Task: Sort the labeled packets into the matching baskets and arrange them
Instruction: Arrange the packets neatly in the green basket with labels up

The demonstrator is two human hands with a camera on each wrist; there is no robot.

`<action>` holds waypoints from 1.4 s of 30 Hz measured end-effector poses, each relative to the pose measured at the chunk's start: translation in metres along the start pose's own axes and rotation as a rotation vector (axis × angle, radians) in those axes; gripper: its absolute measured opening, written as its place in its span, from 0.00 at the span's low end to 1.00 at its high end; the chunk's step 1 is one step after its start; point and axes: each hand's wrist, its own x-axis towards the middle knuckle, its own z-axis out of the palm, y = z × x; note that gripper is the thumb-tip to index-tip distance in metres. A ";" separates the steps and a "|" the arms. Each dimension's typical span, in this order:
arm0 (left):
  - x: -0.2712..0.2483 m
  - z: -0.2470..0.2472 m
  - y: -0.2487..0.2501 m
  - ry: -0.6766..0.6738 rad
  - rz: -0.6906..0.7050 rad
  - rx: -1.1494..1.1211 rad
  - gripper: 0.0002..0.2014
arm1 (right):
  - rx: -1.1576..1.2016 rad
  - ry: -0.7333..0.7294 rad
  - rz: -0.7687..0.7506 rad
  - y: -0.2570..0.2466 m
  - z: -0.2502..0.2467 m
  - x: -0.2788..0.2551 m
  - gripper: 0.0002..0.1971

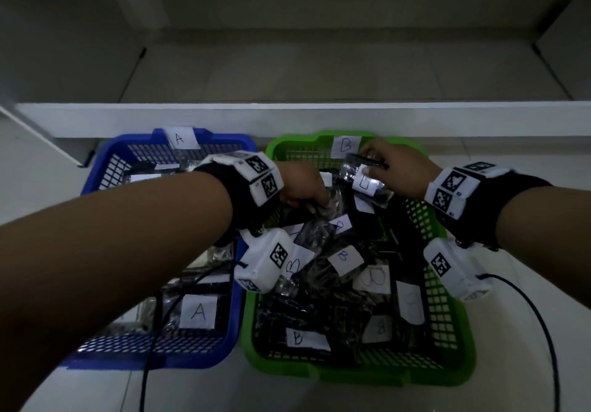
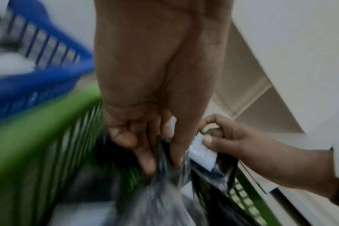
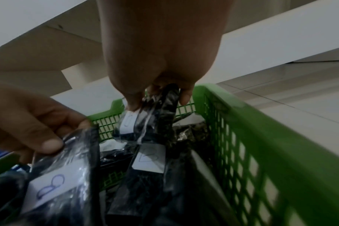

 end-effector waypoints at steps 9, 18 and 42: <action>-0.038 -0.067 -0.026 -0.055 -0.010 0.248 0.17 | 0.264 0.004 -0.126 -0.043 0.017 0.025 0.19; -0.044 -0.072 -0.049 0.009 -0.053 0.106 0.18 | -0.076 0.209 -0.100 -0.060 0.043 0.027 0.14; -0.033 -0.026 -0.014 0.227 0.231 0.466 0.12 | 0.608 0.352 0.022 -0.055 0.007 0.000 0.18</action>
